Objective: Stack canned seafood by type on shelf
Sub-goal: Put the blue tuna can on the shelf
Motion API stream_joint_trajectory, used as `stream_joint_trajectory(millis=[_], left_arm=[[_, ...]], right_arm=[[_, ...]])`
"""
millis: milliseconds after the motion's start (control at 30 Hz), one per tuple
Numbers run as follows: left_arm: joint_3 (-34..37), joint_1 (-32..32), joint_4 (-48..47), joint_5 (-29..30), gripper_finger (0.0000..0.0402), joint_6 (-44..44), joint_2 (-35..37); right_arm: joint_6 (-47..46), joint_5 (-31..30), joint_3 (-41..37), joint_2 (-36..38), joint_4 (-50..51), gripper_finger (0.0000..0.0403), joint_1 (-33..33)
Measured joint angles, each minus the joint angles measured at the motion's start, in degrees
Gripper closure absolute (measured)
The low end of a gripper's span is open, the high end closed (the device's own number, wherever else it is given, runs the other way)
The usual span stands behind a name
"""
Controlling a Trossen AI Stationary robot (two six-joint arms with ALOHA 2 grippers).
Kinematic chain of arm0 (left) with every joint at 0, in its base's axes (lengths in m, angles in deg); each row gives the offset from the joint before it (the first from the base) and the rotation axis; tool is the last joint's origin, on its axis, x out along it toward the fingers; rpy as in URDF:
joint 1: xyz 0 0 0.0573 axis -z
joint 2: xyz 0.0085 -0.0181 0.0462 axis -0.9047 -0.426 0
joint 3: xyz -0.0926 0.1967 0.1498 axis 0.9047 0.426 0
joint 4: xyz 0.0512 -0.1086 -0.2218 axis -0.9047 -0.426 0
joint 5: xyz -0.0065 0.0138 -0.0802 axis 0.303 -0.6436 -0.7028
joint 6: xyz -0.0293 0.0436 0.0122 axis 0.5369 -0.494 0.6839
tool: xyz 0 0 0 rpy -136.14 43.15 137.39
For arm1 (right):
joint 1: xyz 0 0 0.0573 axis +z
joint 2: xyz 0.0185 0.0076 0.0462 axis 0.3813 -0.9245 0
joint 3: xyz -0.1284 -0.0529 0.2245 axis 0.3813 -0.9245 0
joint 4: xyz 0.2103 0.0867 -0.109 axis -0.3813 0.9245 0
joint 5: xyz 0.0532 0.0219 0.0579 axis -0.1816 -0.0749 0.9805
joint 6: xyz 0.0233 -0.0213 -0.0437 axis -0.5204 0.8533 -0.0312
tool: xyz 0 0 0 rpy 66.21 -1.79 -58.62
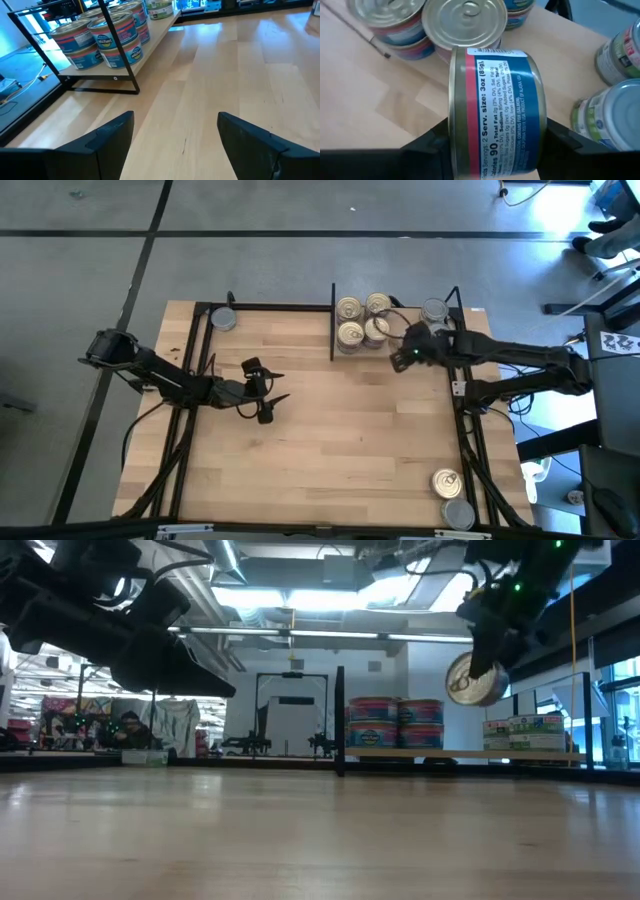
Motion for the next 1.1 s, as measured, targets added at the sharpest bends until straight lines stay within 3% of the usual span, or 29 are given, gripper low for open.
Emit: stream_joint_trajectory(millis=[267,433,700,900,1100], left_arm=[[0.0,0.0,0.0,0.0,0.0116,0.1,0.0],[0.0,0.0,0.0,0.0,0.0116,0.1,0.0],[0.0,0.0,0.1,0.0,0.0116,0.2,0.0],[0.0,0.0,0.5,0.0,0.0116,0.3,0.0],[0.0,0.0,1.0,-0.1,0.0116,1.2,0.0]], right_arm=[[-0.1,2.3,-6.9,0.3,-4.7,0.0211,-6.7],[-0.8,3.6,-8.2,1.3,-7.4,0.0211,-6.4],[0.0,20.3,-8.2,0.8,-15.5,0.0211,-1.4],[-1.3,27.4,-8.1,-8.2,-31.4,0.0211,7.1],[-1.5,29.1,-8.1,-21.3,-45.4,0.0211,12.4]])
